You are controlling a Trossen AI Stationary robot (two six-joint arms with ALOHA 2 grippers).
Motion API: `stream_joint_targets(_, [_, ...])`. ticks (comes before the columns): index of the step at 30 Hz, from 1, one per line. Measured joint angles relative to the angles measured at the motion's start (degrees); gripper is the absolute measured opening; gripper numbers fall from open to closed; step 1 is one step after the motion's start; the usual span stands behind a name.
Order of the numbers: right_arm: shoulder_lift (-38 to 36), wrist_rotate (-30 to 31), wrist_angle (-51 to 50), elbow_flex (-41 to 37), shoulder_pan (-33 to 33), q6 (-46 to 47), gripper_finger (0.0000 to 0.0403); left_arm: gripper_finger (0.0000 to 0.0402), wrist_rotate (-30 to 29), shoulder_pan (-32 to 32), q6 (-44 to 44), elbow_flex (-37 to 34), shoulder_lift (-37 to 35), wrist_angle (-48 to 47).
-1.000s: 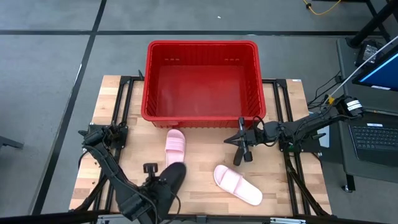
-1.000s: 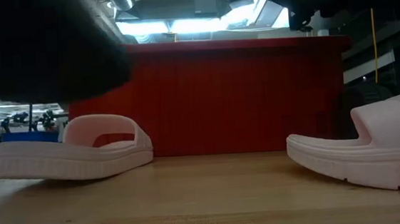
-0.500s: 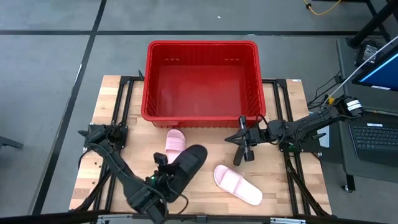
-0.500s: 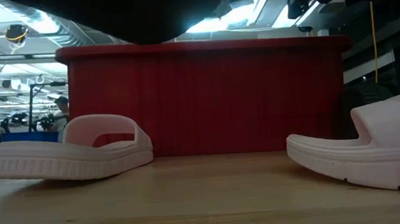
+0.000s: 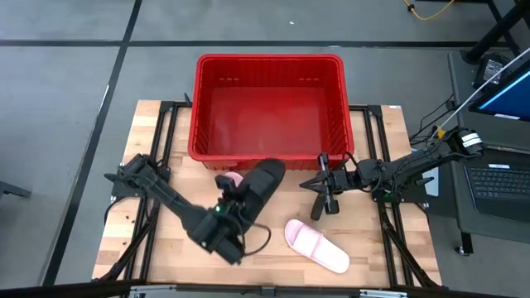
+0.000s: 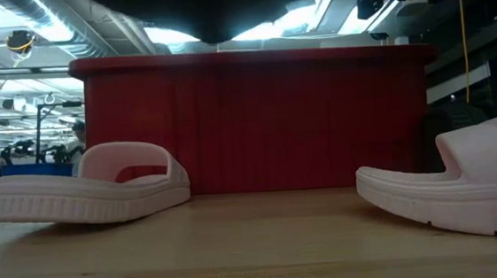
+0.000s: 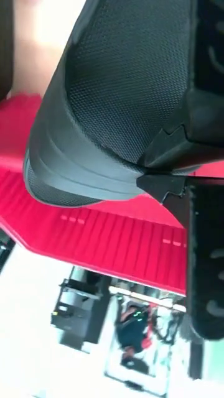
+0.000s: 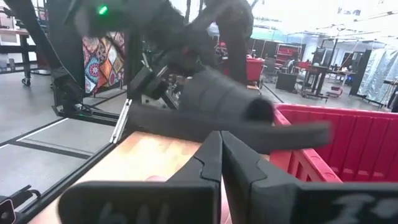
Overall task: Pick and place slides into bin
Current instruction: Put the bottom black slipper into the red bin
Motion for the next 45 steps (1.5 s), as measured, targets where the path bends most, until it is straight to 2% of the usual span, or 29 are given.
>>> stream_joint_targets(7, [0.00, 0.00, 0.00, 0.00, 0.00, -0.71, 0.0010, 0.0005, -0.25, 2.63, 1.68, 0.05, -6.81, -0.03])
stream_joint_targets(14, [0.00, 0.00, 0.24, 0.00, 0.00, -1.29, 0.0010, 0.0005, -4.71, 4.99, 8.98, 0.07, -11.06, -0.01])
stream_joint_targets(19, [0.00, 0.01, 2.56, 0.00, -0.04, -2.16, 0.0010, 0.0004, -7.39, 8.94, 11.12, 0.07, -13.98, -0.01])
stream_joint_targets(24, [-0.66, 0.23, 7.19, 0.02, -0.09, -7.93, 0.0010, 0.0004, -8.98, 14.58, 16.56, 0.07, -16.33, -0.01])
stream_joint_targets(33, [-6.69, 10.58, 2.54, 0.02, -0.07, -14.88, 0.0010, 0.0004, -8.68, 24.96, 23.70, 0.07, -17.76, -0.01])
stream_joint_targets(37, [-10.60, 13.95, -3.41, 0.64, -0.02, -13.49, 0.0007, 0.0004, -6.29, 28.87, 24.67, -0.05, -17.76, 0.01])
stream_joint_targets(41, [-11.78, 18.72, -21.90, 8.27, -0.02, -11.28, 0.0004, 0.0004, -4.58, 31.64, 24.32, -0.11, -17.76, 0.03])
stream_joint_targets(45, [-9.78, 19.01, -38.85, 18.32, -0.02, -9.23, 0.0003, 0.0004, -4.41, 33.30, 24.71, -0.11, -17.74, 0.93])
